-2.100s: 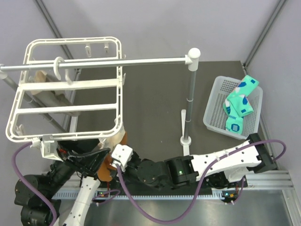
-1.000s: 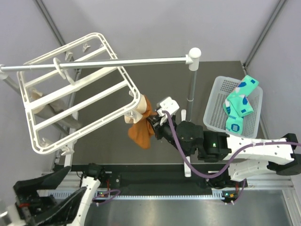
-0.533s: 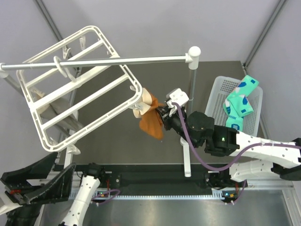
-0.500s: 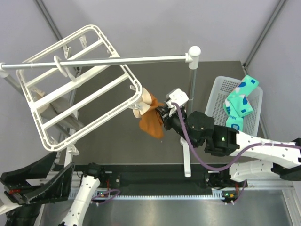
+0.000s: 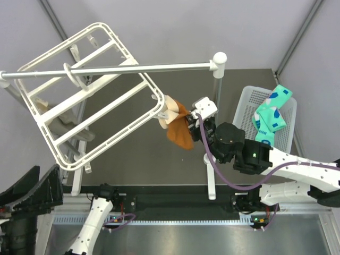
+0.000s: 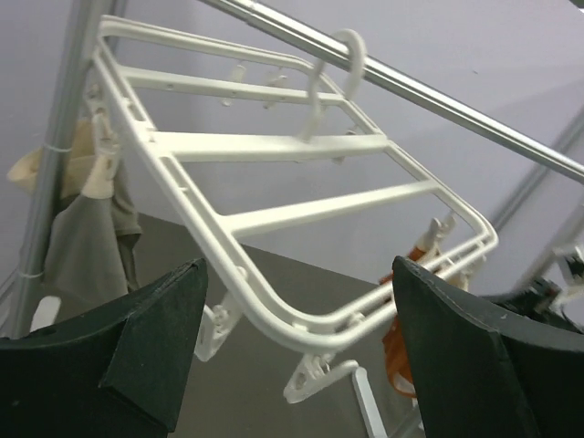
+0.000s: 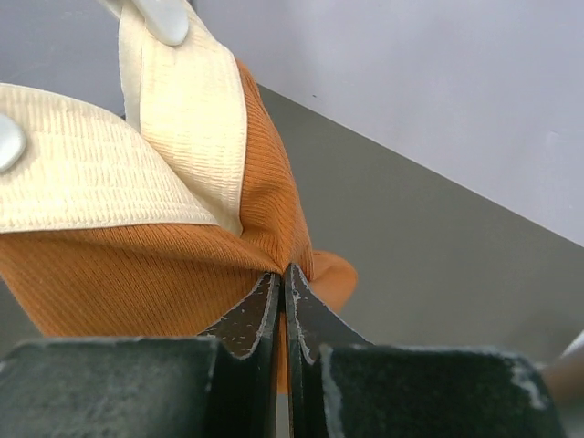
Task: Clip the socks to the hanger
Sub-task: Rotate the hanger.
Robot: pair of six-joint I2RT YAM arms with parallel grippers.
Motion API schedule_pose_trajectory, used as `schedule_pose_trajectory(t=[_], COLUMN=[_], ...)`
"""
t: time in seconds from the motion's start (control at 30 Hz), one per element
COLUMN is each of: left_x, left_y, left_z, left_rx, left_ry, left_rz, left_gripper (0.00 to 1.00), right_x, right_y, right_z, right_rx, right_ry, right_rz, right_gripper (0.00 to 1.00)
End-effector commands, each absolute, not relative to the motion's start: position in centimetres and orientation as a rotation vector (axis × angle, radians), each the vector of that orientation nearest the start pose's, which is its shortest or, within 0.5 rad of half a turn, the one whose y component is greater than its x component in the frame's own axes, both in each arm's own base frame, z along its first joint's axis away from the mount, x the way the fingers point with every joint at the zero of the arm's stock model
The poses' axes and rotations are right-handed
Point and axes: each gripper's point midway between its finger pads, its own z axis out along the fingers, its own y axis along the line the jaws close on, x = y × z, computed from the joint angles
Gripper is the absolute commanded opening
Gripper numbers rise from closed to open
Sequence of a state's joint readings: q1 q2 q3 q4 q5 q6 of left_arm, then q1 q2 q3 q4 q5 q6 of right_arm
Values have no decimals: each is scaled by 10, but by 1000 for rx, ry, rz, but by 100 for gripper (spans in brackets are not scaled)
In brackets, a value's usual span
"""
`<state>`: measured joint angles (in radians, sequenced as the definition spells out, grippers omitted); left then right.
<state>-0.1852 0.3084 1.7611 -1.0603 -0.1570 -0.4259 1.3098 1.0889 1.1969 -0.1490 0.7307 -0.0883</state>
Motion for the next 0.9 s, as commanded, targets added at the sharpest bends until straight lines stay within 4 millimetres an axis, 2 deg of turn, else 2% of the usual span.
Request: schedule_pose_trajectory(t=[0.0, 0.2, 0.33, 0.43, 0.5, 0.57, 0.6, 0.63, 0.7, 0.73, 0.8, 0.83, 0.87], left_x=[16, 37, 50, 63, 71, 81, 82, 84, 85, 85, 83, 85, 86], left_y=[37, 32, 25, 9, -9, -22, -34, -43, -56, -70, -78, -84, -87], left_z=[496, 490, 495, 499, 506, 507, 507, 505, 508, 504, 508, 504, 503], left_rx=[-469, -510, -501, -445, -371, -322, -263, -234, -174, -117, -78, -63, -52], left_ry=[1212, 1226, 1227, 1256, 1273, 1292, 1309, 1328, 1325, 1344, 1325, 1341, 1345], left_rz=[-347, -382, -417, -469, -531, -572, -617, -650, -709, -764, -810, -842, -852], left_gripper=[87, 88, 89, 88, 81, 72, 66, 64, 60, 57, 53, 48, 47], right_x=[210, 209, 208, 205, 202, 198, 197, 194, 188, 184, 175, 170, 159], right_y=[258, 241, 236, 236, 241, 249, 252, 255, 257, 258, 257, 257, 260], right_z=[404, 411, 411, 414, 416, 417, 415, 416, 415, 418, 423, 423, 427], right_rx=[-454, -434, -436, -437, -453, -474, -493, -497, -522, -513, -529, -549, -601], right_ry=[1481, 1463, 1457, 1444, 1438, 1432, 1437, 1440, 1446, 1450, 1440, 1439, 1414], right_rz=[311, 304, 303, 340, 374, 422, 434, 463, 501, 538, 606, 629, 690], right_gripper=[0, 0, 0, 0, 2, 11, 17, 30, 37, 45, 52, 58, 61])
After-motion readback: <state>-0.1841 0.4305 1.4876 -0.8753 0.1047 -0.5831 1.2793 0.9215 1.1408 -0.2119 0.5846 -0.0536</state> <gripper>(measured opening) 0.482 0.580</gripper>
